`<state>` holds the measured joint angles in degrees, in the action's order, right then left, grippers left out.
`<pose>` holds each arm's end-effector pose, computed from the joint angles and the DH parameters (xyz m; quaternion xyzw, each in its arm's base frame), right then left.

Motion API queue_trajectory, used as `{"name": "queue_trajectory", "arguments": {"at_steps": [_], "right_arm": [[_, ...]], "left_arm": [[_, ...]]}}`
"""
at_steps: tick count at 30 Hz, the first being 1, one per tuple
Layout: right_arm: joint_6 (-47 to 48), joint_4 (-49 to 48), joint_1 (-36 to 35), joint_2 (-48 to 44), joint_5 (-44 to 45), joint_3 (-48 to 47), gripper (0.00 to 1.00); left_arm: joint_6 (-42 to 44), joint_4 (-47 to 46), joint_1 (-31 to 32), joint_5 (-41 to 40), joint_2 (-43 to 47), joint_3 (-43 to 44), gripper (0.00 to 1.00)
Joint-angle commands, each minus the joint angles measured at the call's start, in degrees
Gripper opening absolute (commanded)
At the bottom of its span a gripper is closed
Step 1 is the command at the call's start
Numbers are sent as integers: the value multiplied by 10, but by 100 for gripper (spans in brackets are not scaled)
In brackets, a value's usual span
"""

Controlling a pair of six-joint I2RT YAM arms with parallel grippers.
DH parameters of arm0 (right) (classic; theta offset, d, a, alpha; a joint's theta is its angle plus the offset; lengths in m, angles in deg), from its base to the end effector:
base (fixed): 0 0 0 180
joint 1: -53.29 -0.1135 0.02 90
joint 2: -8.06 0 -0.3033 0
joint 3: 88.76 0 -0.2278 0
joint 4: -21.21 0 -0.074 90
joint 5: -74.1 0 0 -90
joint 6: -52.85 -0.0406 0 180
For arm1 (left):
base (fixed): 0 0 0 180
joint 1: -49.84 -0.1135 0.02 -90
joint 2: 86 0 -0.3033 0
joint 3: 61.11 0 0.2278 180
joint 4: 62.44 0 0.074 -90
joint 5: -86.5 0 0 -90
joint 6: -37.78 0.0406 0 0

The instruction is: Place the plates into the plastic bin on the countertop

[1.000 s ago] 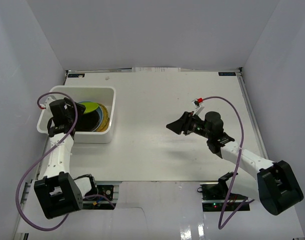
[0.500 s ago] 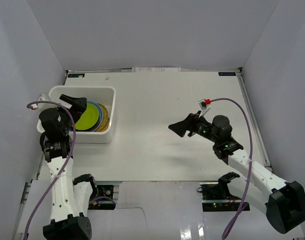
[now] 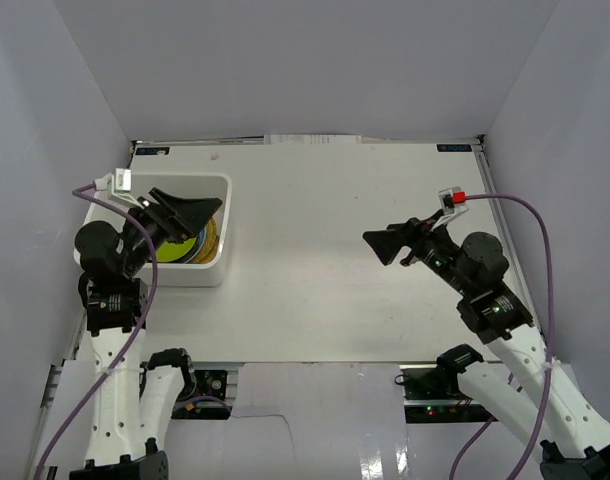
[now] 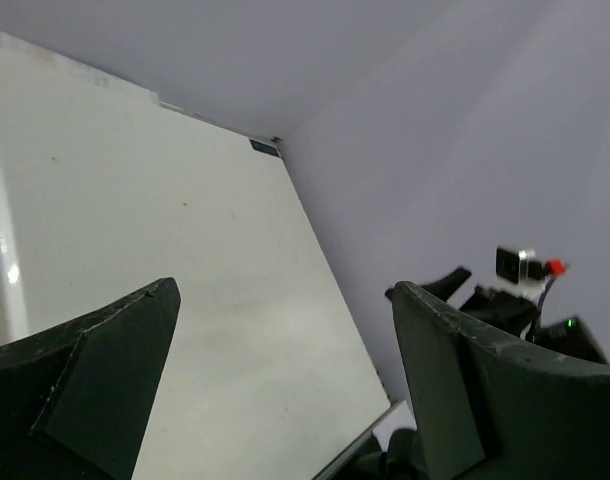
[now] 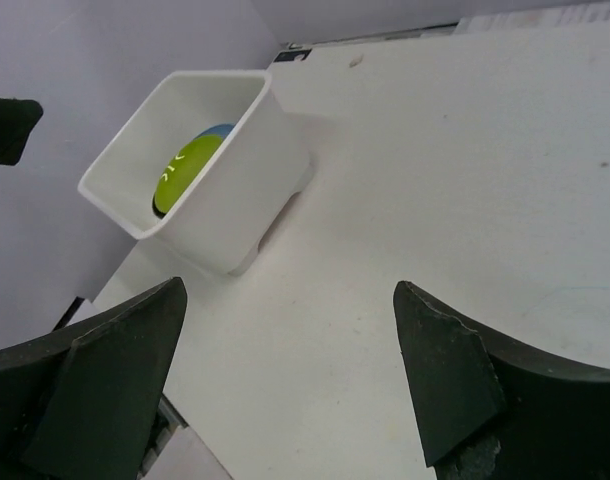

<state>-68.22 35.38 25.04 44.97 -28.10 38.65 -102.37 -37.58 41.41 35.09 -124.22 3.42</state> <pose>0.0932 0.0598 0.3602 -0.0590 0.6954 0.4169 0.5823 0.0943 -0.0116 0.4048 -0.1160 0.6904 -0.4562 0.5493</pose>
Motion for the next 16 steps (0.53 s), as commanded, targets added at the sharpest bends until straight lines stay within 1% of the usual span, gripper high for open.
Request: {"name": "queue_trajectory", "arguments": {"at_steps": [1,3,4,5,8,9,13,14,16], "right_arm": [[78,111,-2,-30,90,-79,90],[96,137,-1,-45,135,-94,90],[102,139,-2,-64,150,-98,90],[113,138,-1,-74,166,-98,90],[136,135,-2,-110,197,-91,90],[143,134,-2,-118,206,-87,90],[168,127,-1,-157,266,-69,90],[170,124,-1,-162,284,-67,90],[177,100,-2,-177,291,-57,90]], "left_arm": [[56,-54,47,94,-9,45,98],[98,-16,83,103,-12,61,98],[139,6,102,100,-12,67,98],[161,50,108,98,-11,73,98],[227,118,121,77,14,81,98],[239,126,130,54,24,74,98],[269,148,142,20,74,66,98],[266,148,143,15,78,68,98],[265,142,144,7,73,86,98]]}}
